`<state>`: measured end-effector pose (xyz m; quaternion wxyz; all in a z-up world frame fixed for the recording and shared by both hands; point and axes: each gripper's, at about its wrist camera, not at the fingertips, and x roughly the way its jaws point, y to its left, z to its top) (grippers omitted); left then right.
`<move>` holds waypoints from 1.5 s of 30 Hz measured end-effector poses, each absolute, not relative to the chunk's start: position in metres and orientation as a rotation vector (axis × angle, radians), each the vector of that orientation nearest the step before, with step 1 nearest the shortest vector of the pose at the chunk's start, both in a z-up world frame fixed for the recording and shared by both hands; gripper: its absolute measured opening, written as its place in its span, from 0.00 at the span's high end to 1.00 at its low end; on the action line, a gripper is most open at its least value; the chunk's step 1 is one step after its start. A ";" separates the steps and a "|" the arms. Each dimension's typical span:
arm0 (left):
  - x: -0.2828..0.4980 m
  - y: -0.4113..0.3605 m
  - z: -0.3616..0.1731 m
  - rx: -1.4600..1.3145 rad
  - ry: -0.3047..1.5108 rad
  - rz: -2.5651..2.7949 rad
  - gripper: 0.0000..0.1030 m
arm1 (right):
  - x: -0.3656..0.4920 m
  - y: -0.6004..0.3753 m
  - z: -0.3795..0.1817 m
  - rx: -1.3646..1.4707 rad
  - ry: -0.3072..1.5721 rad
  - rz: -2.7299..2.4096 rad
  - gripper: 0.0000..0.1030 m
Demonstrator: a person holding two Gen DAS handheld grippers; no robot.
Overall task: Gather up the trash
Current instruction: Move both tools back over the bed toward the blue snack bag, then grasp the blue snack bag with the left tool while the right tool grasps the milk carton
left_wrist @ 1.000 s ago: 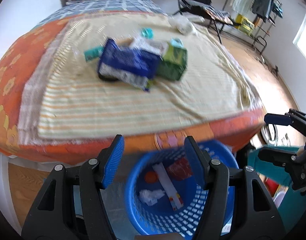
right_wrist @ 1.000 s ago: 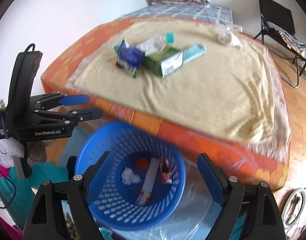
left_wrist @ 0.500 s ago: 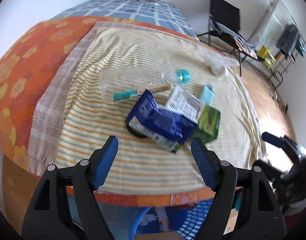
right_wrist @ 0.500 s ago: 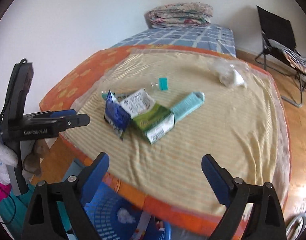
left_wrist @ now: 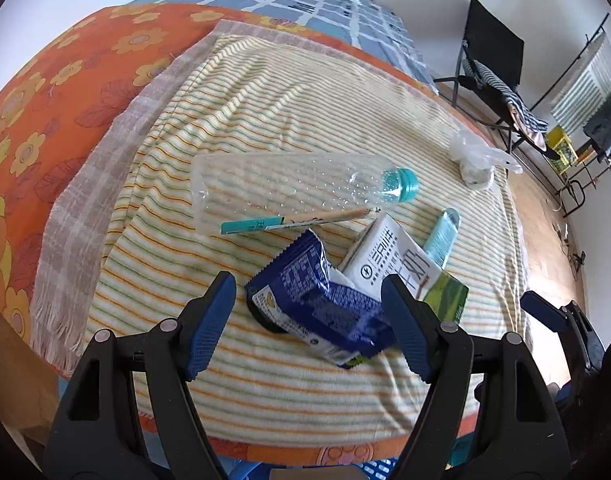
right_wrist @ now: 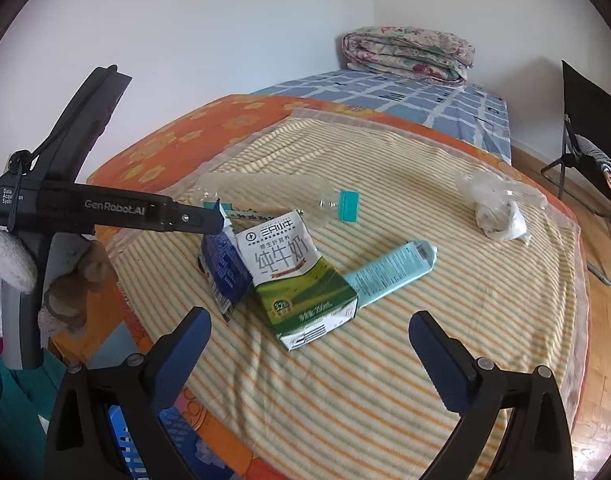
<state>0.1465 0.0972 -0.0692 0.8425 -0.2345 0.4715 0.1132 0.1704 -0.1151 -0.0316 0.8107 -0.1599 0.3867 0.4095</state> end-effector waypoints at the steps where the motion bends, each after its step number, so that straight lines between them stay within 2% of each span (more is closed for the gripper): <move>1: 0.149 0.097 -0.071 -0.497 0.997 0.246 0.25 | 0.172 -0.114 -0.033 -0.347 0.828 0.876 0.02; 9: 0.158 0.100 -0.083 -0.494 1.006 0.284 0.25 | 0.182 -0.109 -0.045 -0.379 0.845 0.858 0.02; 11: 0.159 0.100 -0.085 -0.484 1.010 0.284 0.32 | 0.182 -0.107 -0.048 -0.396 0.845 0.859 0.02; 15: 0.159 0.099 -0.087 -0.479 1.007 0.273 0.39 | 0.182 -0.101 -0.053 -0.428 0.843 0.864 0.02; 17: 0.158 0.099 -0.087 -0.480 1.002 0.259 0.50 | 0.183 -0.097 -0.055 -0.441 0.841 0.865 0.02; 22: 0.157 0.096 -0.085 -0.466 0.993 0.221 0.64 | 0.186 -0.087 -0.057 -0.462 0.828 0.867 0.02; 27: 0.156 0.097 -0.085 -0.460 0.992 0.205 0.65 | 0.189 -0.076 -0.063 -0.482 0.828 0.875 0.02; 31: 0.152 0.099 -0.086 -0.444 0.991 0.203 0.70 | 0.189 -0.073 -0.071 -0.509 0.846 0.869 0.03; 38: 0.138 0.116 -0.091 -0.520 1.010 0.224 0.69 | 0.189 -0.077 -0.075 -0.512 0.841 0.854 0.03; 39: 0.135 0.118 -0.090 -0.521 1.015 0.231 0.66 | 0.188 -0.076 -0.074 -0.510 0.839 0.853 0.03; 41: 0.130 0.120 -0.091 -0.556 1.012 0.228 0.44 | 0.188 -0.075 -0.075 -0.511 0.834 0.850 0.03; 44: 0.122 0.119 -0.094 -0.618 1.027 0.211 0.41 | 0.188 -0.069 -0.079 -0.531 0.839 0.835 0.05; 45: 0.121 0.118 -0.096 -0.639 1.040 0.201 0.41 | 0.189 -0.067 -0.081 -0.543 0.845 0.826 0.12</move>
